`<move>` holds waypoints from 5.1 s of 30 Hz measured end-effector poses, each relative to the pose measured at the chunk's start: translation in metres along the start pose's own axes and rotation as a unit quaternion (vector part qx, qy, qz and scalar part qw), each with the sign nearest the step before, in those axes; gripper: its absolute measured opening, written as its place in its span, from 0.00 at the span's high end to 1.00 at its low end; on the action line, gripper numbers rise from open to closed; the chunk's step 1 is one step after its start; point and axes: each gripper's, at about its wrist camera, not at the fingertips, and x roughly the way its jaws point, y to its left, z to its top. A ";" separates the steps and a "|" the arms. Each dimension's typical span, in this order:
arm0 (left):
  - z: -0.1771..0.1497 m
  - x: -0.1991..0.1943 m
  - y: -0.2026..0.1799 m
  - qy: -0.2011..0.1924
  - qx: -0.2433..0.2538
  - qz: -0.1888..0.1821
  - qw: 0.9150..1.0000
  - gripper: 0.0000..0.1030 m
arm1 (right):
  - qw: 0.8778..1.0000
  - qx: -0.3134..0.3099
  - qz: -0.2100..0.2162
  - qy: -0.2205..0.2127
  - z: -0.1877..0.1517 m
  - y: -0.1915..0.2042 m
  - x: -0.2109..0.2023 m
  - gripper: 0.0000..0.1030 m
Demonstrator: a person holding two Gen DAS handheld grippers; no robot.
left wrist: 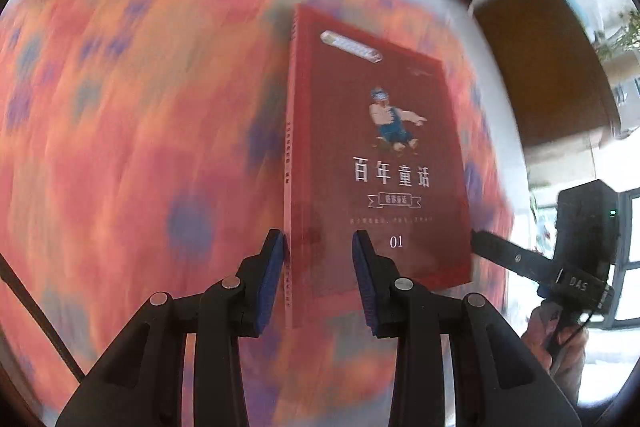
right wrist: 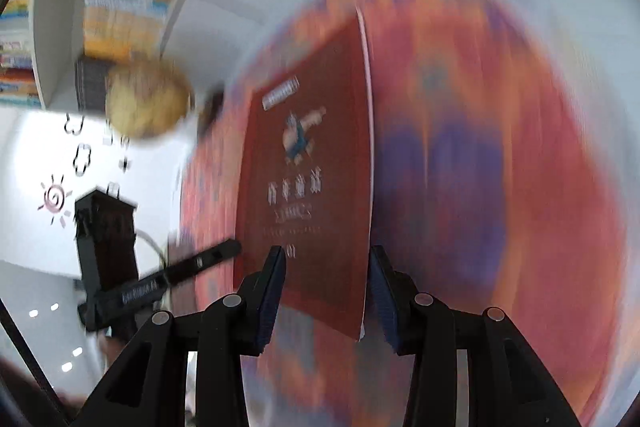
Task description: Organize books
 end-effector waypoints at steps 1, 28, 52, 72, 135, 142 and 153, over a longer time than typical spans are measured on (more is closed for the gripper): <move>-0.016 0.002 0.014 0.031 -0.012 -0.017 0.999 0.70 | 0.999 0.010 0.008 0.029 -0.018 -0.005 0.004 0.59; 0.030 0.031 0.073 0.130 -0.043 -0.184 0.973 0.86 | 0.991 -0.012 0.077 0.106 0.025 -0.044 0.025 0.93; 0.007 -0.013 0.014 0.031 0.080 -0.018 0.996 0.84 | 0.997 -0.066 -0.020 0.041 -0.003 0.036 0.010 0.89; -0.005 -0.065 0.041 -0.016 0.076 -0.005 0.997 0.84 | 0.996 -0.085 0.008 0.035 -0.013 0.087 0.027 0.89; -0.084 -0.256 0.311 -0.162 -0.108 0.081 0.977 0.82 | 0.960 -0.207 0.062 0.177 -0.074 0.348 0.249 0.87; -0.088 -0.246 0.339 -0.156 -0.133 0.087 0.975 0.81 | 0.957 -0.205 0.056 0.200 -0.082 0.354 0.285 0.87; -0.089 -0.234 0.361 -0.154 -0.150 0.090 0.972 0.80 | 0.958 -0.189 0.045 0.211 -0.083 0.349 0.307 0.87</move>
